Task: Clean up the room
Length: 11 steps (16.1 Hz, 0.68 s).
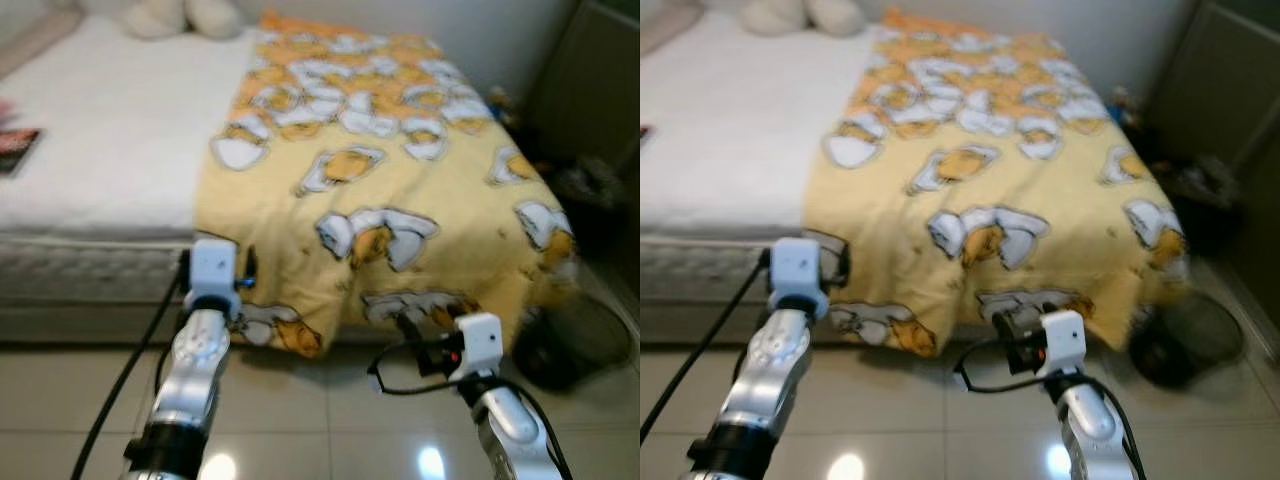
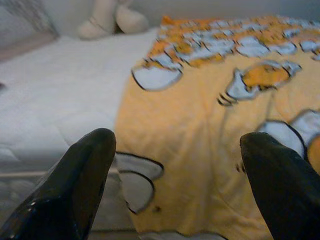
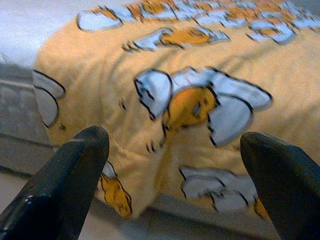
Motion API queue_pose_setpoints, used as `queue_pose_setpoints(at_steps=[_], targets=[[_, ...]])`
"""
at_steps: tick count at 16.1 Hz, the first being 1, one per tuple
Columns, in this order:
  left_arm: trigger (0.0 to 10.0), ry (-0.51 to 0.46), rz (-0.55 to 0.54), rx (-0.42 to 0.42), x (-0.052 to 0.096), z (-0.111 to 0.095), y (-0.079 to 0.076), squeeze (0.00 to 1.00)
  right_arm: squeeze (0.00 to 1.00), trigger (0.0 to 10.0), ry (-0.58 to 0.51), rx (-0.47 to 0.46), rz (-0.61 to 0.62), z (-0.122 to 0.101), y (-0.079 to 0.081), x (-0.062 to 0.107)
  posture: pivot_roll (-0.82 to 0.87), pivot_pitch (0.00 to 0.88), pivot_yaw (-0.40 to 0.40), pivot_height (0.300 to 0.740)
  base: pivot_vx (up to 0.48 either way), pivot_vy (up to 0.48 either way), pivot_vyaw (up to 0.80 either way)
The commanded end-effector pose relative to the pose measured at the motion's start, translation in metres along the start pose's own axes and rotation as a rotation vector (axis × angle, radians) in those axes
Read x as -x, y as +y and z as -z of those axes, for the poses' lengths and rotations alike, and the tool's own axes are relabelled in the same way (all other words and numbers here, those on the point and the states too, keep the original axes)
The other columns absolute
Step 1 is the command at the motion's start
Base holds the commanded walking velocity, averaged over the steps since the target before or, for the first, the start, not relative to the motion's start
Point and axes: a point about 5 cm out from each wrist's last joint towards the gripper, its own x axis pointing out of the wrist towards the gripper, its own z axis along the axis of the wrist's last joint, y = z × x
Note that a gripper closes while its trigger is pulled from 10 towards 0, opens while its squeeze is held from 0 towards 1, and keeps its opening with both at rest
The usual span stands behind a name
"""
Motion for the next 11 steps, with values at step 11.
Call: queue_pose_setpoints(at_steps=[11], targets=[[10.0, 0.093, 0.02, 0.005, 0.032, 0.033, 0.015, 0.0, 0.0, 10.0, 0.004, -0.038, -0.032, 0.001, 0.0, -0.002, 0.03, 0.0, 0.007, 0.74, 0.087, 0.0, 0.52]])
